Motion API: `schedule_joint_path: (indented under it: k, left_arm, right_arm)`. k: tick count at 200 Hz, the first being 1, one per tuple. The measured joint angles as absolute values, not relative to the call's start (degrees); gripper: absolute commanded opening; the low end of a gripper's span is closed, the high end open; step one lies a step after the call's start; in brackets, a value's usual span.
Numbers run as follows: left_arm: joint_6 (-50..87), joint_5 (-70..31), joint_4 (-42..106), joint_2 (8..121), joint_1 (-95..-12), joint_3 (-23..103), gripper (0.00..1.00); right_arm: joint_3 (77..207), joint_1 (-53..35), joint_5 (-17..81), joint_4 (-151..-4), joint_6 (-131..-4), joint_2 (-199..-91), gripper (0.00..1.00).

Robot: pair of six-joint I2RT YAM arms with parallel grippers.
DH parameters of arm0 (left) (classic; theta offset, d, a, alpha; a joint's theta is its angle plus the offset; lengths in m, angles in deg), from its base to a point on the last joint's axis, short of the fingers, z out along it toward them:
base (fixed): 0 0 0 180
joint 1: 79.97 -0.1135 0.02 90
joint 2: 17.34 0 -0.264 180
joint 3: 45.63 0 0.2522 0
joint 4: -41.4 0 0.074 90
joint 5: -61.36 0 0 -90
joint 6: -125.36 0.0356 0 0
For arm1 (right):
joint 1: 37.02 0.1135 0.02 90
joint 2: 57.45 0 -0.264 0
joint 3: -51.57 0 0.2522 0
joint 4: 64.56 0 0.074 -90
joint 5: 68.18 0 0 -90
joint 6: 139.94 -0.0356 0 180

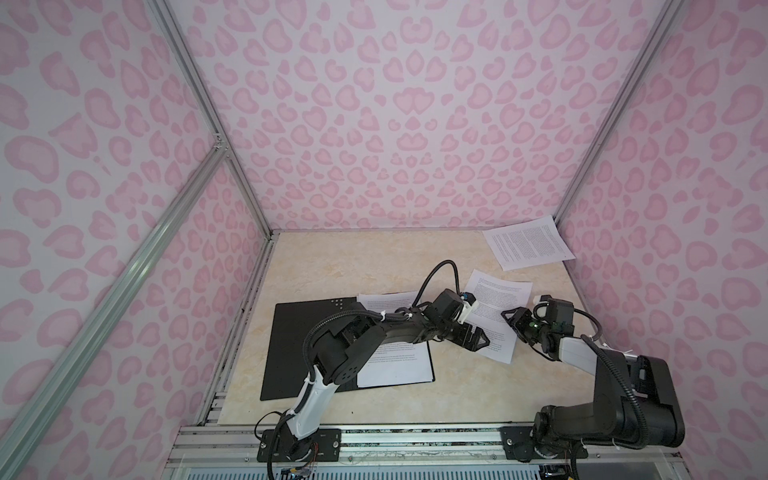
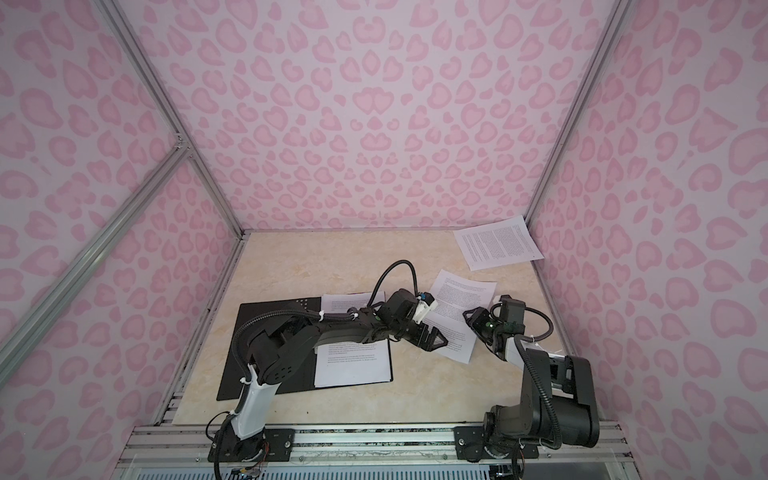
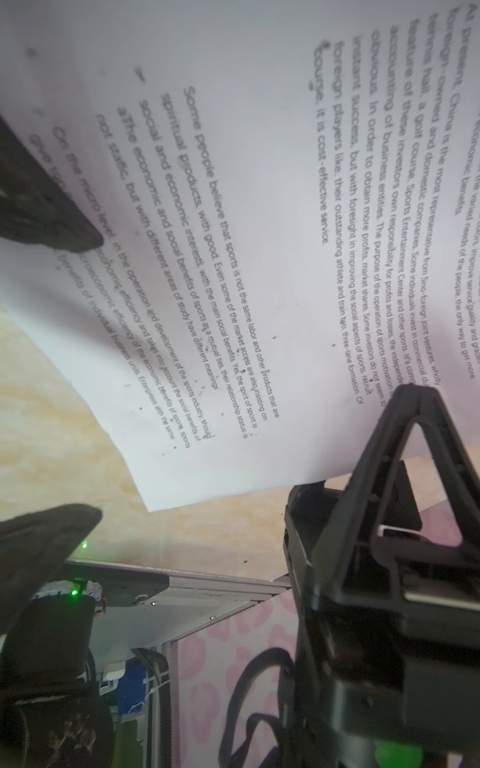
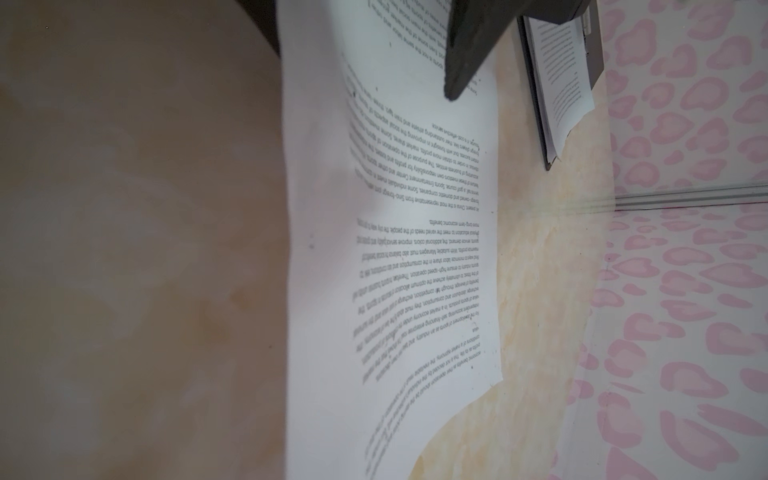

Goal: Put the files into the folder

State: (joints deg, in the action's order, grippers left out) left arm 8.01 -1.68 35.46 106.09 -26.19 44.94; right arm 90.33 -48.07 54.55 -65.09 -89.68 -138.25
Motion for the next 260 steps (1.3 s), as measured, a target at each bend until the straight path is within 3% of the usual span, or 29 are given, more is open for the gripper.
schedule_joint_path:
  k: [29,70,118,190,260]
  left_arm:
    - [8.1,-1.5,35.8,106.0,-26.2,44.7,0.97]
    - [8.8,-1.5,36.0,103.8,-26.3,42.2,0.97]
    - [10.6,-4.6,37.2,93.4,-26.1,31.1,0.97]
    - [15.9,-10.0,60.6,74.1,-22.2,11.3,0.97]
    - [20.2,-26.4,85.3,63.3,-20.3,-6.0,0.98]
  right_arm:
    - [90.1,-47.5,53.3,-66.5,-88.4,-138.2,0.0]
    - [88.8,-46.9,53.0,-66.9,-88.0,-137.5,0.0]
    - [87.6,-46.9,53.4,-67.9,-88.1,-134.0,0.0]
    - [86.4,-46.9,54.3,-68.4,-88.9,-131.0,0.0]
    - [91.6,-42.3,52.5,-77.5,-87.8,-120.0,0.0]
